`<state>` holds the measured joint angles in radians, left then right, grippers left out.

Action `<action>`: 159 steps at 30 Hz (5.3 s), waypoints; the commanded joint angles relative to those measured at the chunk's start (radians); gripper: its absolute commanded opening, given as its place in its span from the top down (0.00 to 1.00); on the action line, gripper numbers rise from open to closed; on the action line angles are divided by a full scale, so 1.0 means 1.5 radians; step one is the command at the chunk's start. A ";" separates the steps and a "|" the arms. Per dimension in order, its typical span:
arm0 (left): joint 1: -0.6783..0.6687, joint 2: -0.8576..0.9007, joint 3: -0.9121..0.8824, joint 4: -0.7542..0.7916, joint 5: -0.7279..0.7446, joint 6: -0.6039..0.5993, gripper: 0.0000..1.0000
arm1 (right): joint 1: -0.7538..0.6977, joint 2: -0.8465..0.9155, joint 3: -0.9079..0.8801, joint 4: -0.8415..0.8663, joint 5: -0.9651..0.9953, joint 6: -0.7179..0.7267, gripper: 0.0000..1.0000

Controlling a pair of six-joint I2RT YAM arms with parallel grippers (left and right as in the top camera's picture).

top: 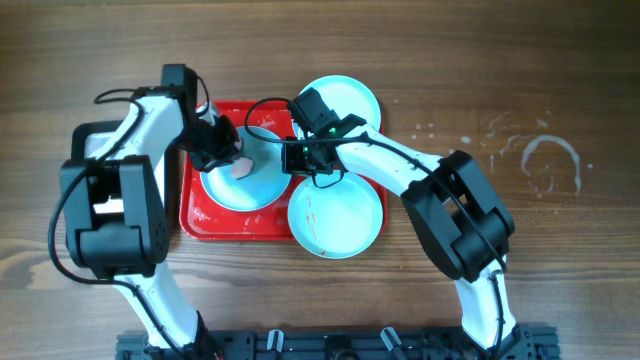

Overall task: Clean dirty plates on tray and stack at the side
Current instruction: 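Scrub the plate's lower edge with the sponge, then finish wiping the plate and pull the sponge away, then lift the cleaned plate with the right gripper and carry it right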

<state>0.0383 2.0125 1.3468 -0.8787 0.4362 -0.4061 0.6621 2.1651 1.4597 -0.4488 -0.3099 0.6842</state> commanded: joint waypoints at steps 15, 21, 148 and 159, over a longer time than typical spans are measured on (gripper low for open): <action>0.050 0.015 -0.004 -0.105 0.076 0.056 0.96 | -0.002 0.004 -0.012 0.000 0.026 -0.003 0.96; 0.047 0.038 -0.004 0.021 0.040 0.003 0.96 | -0.002 0.004 -0.012 -0.001 0.026 -0.003 0.96; -0.076 -0.176 0.145 -0.138 -0.259 -0.004 0.96 | -0.002 0.004 -0.012 0.006 0.016 -0.006 0.96; 0.010 -0.198 0.144 -0.220 -0.259 0.004 0.96 | -0.004 -0.095 -0.012 -0.044 0.137 -0.038 0.96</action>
<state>0.0288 1.7107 1.5623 -1.2053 0.0620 -0.3885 0.6514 2.1429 1.4544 -0.4736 -0.2428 0.6682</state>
